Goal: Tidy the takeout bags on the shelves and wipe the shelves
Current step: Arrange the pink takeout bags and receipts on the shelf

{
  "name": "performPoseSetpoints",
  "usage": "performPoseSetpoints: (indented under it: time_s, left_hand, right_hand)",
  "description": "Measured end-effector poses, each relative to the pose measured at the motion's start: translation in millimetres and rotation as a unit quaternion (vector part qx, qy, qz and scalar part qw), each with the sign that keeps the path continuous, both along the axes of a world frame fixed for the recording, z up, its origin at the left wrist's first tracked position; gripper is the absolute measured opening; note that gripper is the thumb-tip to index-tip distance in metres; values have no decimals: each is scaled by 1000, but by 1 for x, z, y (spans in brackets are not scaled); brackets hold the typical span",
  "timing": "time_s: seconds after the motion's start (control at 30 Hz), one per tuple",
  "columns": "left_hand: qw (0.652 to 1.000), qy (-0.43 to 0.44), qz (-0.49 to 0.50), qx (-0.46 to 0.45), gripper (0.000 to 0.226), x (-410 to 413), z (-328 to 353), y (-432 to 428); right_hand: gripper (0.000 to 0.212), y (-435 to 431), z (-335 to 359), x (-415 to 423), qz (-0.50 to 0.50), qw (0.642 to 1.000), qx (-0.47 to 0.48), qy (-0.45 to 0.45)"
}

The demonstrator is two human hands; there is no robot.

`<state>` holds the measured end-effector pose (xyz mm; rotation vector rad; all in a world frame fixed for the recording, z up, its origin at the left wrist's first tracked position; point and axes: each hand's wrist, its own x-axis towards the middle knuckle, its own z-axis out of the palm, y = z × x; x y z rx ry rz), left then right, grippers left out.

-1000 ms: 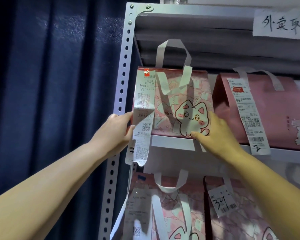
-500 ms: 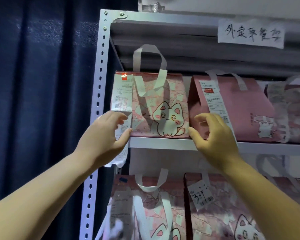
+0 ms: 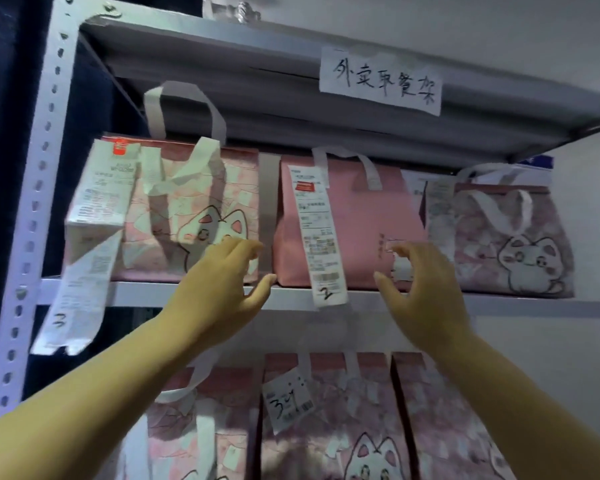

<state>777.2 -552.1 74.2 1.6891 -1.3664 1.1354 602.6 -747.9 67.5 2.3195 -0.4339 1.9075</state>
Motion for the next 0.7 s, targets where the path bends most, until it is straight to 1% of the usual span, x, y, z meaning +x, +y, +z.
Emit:
performPoseSetpoints:
  time_s: [0.1,0.17,0.27,0.37,0.43,0.57,0.63,0.7]
  left_hand:
    - [1000,21,-3,-7,50,-9,0,-27]
    - [999,39,1,-5,58,-13,0,-40]
    - [997,77,14,10,63,-16,0,-55]
    - [994,110,7,9,55,-19,-3,-64]
    - [992,126,5,6,48,-20,-4,-66]
    - [990,138,13,2,40,-17,-5,-65]
    - [990,137,21,3,40,-17,-4,-64]
    - [990,142,21,0,45,-19,-4,-64]
  right_hand:
    - [53,-33,3,-10,-48,997,46,35]
    - [63,-50,6,-11,-58,993,87,50]
    - [75,-67,7,-10,-33,987,145,68]
    - [84,-75,5,-8,17,978,187,93]
    - [83,-79,3,-8,42,979,181,87]
    - [74,-81,2,-12,59,987,136,57]
    - [72,-82,2,-13,62,987,132,60]
    - [68,-82,4,-13,66,987,134,56]
